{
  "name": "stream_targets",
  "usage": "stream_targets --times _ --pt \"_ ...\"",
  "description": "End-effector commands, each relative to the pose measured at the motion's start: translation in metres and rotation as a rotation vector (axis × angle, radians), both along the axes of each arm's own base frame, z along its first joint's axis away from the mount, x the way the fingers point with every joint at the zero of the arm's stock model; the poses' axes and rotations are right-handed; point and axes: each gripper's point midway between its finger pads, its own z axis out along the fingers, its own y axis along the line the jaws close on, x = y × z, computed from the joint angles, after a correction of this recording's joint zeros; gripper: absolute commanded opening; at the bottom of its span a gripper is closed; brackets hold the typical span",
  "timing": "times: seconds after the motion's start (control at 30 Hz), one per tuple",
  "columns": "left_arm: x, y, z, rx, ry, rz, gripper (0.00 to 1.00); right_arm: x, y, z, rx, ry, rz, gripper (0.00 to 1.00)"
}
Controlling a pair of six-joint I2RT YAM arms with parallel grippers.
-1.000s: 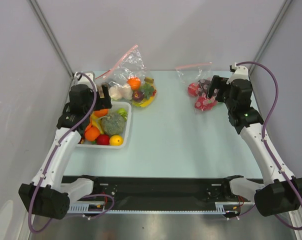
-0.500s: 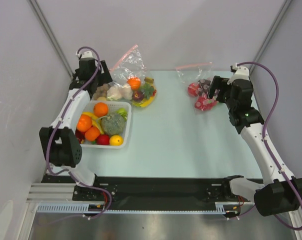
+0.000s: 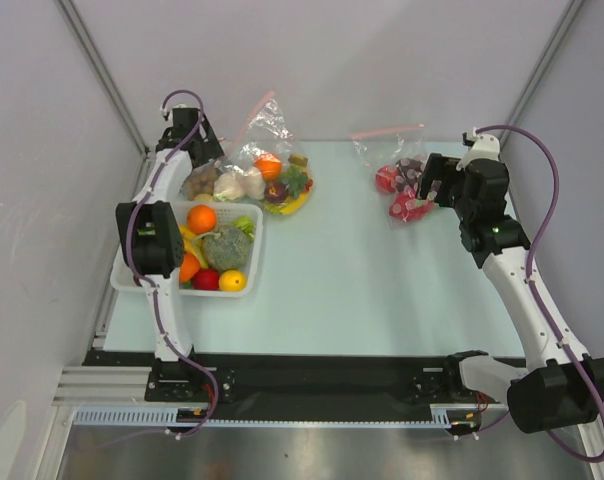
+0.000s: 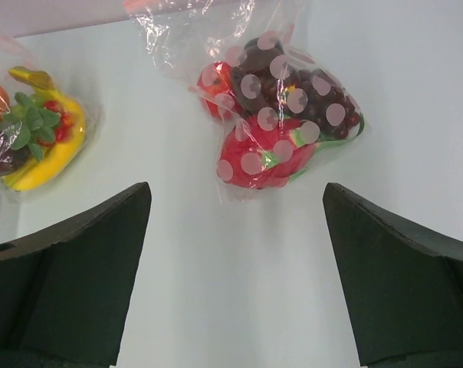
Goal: Open the zip-top bag and remove the fake food
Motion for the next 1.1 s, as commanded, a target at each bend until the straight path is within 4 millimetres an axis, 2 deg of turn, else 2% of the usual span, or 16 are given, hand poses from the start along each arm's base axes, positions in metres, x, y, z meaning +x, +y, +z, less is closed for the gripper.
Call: stream_targets --times 0.0,0.13,0.27,0.47,0.7,0.77,0.87,0.9,1.0,1.07 --pt "0.006 0.018 0.004 0.013 0.026 0.048 1.0 -0.002 0.0 0.01 -0.001 -0.036 0.02 1.0" --pt "0.003 0.019 -0.014 -0.024 0.049 0.065 1.0 -0.002 0.001 0.005 0.003 -0.025 0.026 1.0" --pt "-0.003 0.03 -0.025 -0.045 0.08 0.096 1.0 -0.002 0.001 0.005 0.006 -0.023 0.032 1.0" --pt "-0.005 0.03 -0.05 -0.075 0.131 0.086 1.0 -0.002 0.001 0.002 0.012 -0.016 0.033 1.0" --pt "-0.002 0.028 -0.06 -0.07 0.15 0.052 0.94 -0.002 0.002 0.003 0.017 -0.016 0.041 1.0" --pt "-0.001 0.026 -0.063 -0.068 0.162 0.04 0.85 -0.002 0.002 0.003 0.02 -0.015 0.045 1.0" --pt "0.002 0.025 -0.064 -0.066 0.162 0.022 0.65 -0.001 0.003 0.002 0.024 -0.013 0.047 1.0" --pt "0.002 0.024 -0.065 -0.068 0.164 0.013 0.51 -0.001 0.003 0.001 0.024 -0.009 0.049 1.0" --pt "0.006 0.02 -0.063 -0.076 0.149 -0.008 0.22 -0.001 0.002 0.001 0.023 -0.009 0.048 1.0" --pt "0.009 0.018 -0.057 -0.087 0.132 -0.024 0.15 0.0 0.001 -0.002 0.024 -0.001 0.045 1.0"
